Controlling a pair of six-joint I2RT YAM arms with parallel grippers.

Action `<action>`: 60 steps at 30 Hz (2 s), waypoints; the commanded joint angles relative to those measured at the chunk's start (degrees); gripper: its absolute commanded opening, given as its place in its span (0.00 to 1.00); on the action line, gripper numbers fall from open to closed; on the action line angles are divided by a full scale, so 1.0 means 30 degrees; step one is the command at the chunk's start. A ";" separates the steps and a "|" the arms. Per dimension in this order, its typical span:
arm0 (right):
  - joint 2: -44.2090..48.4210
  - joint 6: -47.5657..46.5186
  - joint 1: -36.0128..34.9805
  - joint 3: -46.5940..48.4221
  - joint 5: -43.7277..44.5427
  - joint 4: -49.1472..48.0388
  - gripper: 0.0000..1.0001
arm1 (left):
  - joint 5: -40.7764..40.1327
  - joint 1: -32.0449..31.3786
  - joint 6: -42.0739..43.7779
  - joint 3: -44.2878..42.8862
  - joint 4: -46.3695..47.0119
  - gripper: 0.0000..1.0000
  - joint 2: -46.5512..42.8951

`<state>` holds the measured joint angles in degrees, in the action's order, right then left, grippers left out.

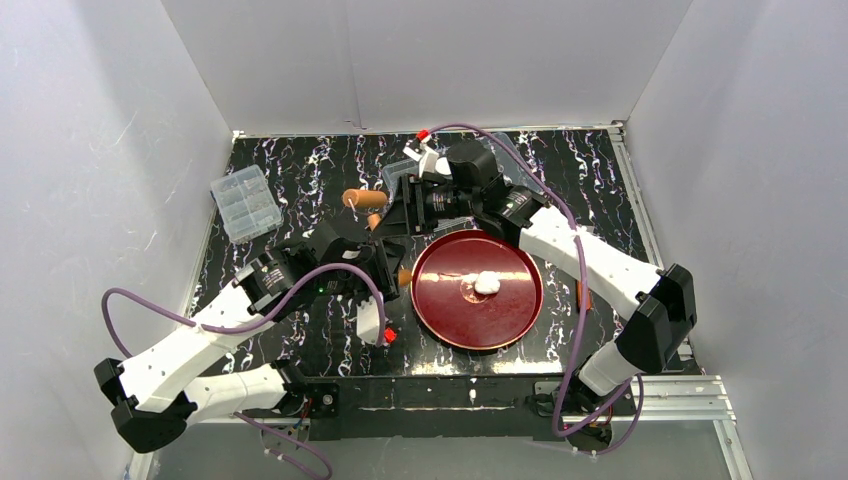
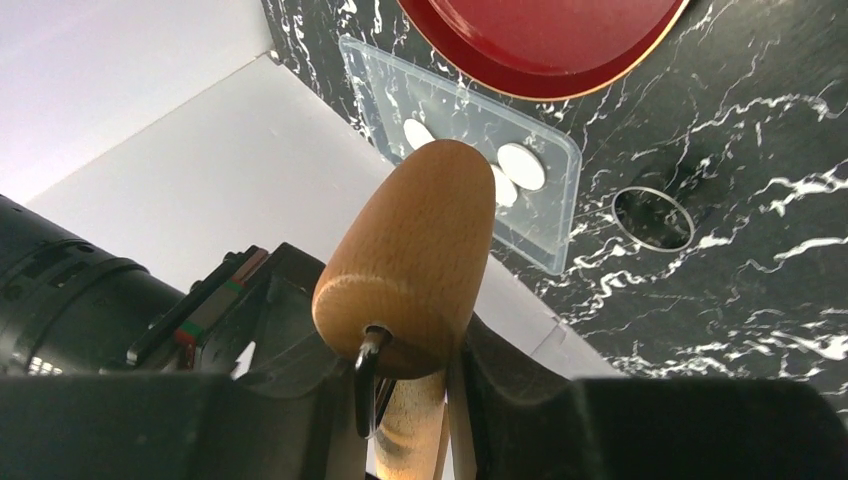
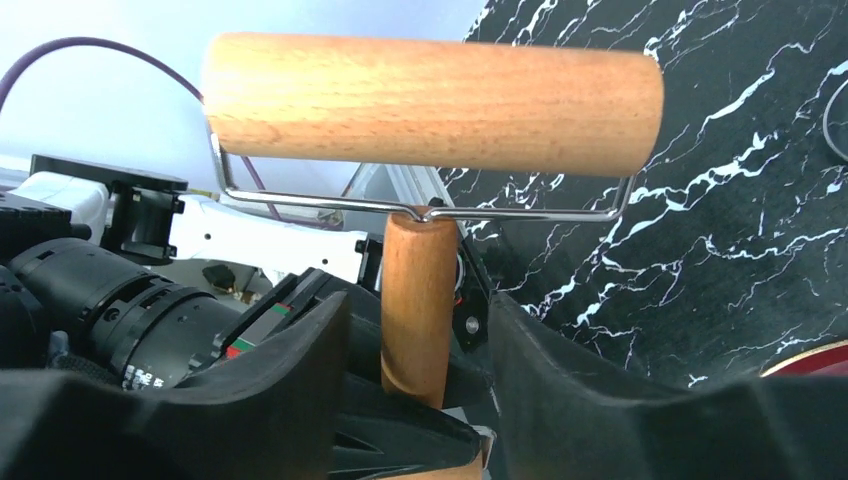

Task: Roll out the dumpling wrappers from the dough

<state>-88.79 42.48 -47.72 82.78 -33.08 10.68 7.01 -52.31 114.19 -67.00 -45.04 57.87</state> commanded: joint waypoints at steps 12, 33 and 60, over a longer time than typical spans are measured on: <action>0.1386 -0.1557 0.1018 0.0674 0.0873 0.0519 0.82 | 0.1174 -0.0073 -0.9156 -0.0993 -0.1136 0.00 -0.0196; 0.9994 -1.0416 0.4131 -0.4200 -0.0768 0.2225 0.85 | 0.5529 0.1812 -2.7518 -0.7558 -0.3998 0.00 0.4092; 0.7321 -1.3119 -0.0349 -0.3838 -0.2734 -0.0197 0.49 | 0.7017 0.1848 -2.8956 -0.8131 -0.3408 0.00 0.4385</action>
<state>-66.43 4.03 -48.16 67.81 -41.93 13.04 26.24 -46.96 27.35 -88.75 -55.48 71.46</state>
